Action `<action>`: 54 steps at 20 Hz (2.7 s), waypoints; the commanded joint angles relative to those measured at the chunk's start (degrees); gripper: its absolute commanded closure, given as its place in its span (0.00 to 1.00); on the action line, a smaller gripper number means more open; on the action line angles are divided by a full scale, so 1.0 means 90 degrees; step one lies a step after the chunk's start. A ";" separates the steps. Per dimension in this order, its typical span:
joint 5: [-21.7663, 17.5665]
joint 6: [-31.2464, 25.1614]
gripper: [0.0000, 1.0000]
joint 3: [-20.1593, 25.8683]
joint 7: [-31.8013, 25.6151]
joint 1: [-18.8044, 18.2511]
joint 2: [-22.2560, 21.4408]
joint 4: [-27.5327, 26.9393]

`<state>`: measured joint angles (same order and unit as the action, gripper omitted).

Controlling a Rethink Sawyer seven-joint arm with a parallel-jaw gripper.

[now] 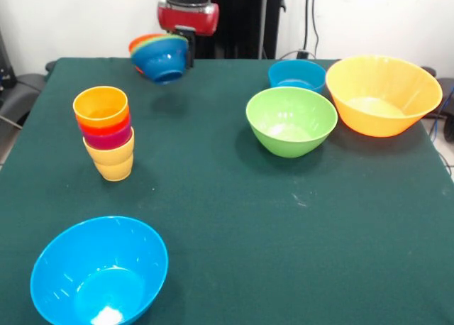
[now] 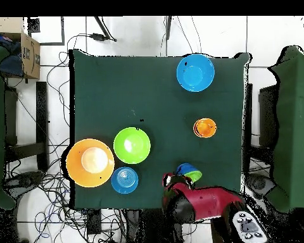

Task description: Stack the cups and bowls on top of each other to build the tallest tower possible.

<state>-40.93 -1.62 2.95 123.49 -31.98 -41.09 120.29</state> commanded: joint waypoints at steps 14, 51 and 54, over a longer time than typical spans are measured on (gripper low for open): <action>0.1411 -0.3761 1.00 0.1025 -0.0725 0.0233 -0.1505 -0.0359; 0.0976 -0.7443 1.00 0.1326 -0.1462 0.0339 -0.0146 -0.3452; 0.0976 -0.7683 1.00 0.1402 -0.1467 0.0361 -0.0026 -0.3744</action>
<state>-30.49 -63.77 9.49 123.49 -30.73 -44.43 95.06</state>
